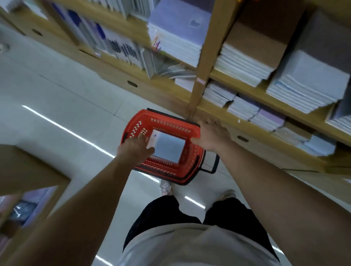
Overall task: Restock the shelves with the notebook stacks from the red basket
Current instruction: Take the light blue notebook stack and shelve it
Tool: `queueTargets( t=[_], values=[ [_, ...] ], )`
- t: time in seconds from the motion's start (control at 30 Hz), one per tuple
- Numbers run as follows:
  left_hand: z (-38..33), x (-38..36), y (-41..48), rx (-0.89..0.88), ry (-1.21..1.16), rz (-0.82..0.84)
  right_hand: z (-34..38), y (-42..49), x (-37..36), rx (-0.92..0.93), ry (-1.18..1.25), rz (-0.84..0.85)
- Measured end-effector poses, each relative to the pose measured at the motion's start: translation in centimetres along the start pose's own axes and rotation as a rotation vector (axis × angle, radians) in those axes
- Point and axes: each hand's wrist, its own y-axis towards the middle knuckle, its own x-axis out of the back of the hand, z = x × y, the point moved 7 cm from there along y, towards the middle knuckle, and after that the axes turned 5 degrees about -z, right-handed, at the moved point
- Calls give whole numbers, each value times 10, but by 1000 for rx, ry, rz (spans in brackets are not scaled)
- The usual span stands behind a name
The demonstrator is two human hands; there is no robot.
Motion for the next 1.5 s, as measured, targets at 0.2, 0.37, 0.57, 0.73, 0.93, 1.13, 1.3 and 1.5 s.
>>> queueTargets(
  t=[0.2, 0.37, 0.57, 0.73, 0.93, 1.13, 1.3, 1.5],
  values=[
    [42, -14, 4, 66, -39, 98, 48, 48, -37, 77, -89, 97],
    [54, -60, 25, 151, -176, 106, 60, 117, -92, 191, -208, 194],
    [68, -180, 88, 355, -340, 129, 57, 221, -200, 324, -329, 303],
    [59, -295, 160, 497, -436, 95, 33, 316, -299, 398, -401, 297],
    [64, -409, 234, 763, -743, -23, 15, 400, -390, 471, -408, 253],
    [76, -477, 258, 897, -894, -155, 6, 443, -461, 443, -285, 259],
    [72, -493, 270, 949, -1016, -236, -3, 455, -489, 367, -132, 291],
    [69, -495, 270, 971, -1066, -274, -13, 453, -495, 355, -93, 268]
  ],
)
